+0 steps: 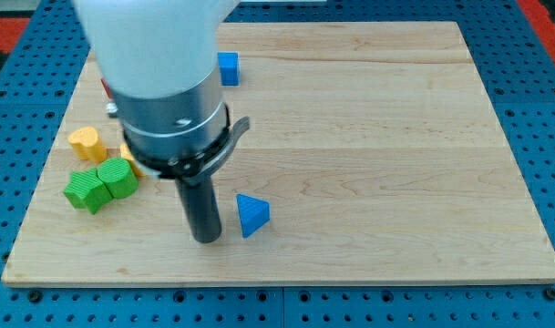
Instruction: Place the blue triangle towards the bottom right side of the blue cube
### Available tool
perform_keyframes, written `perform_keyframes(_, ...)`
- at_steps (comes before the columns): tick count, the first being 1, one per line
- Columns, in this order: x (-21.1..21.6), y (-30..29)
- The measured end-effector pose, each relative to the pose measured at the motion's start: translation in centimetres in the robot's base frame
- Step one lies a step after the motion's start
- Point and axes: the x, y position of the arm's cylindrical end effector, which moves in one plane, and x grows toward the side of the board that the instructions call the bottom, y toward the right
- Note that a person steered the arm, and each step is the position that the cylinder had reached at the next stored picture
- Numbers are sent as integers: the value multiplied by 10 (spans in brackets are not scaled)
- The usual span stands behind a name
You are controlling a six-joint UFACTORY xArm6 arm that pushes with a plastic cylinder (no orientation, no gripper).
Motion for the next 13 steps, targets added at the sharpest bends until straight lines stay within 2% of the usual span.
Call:
perform_keyframes(1,16,13)
perform_keyframes(2,14,60)
perform_keyframes(4,-1,91)
perform_keyframes(6,-7,53)
perform_keyframes(7,-14,17)
perform_keyframes(8,-32,8)
perform_keyframes(11,-93,32)
perform_keyframes(13,-109,37)
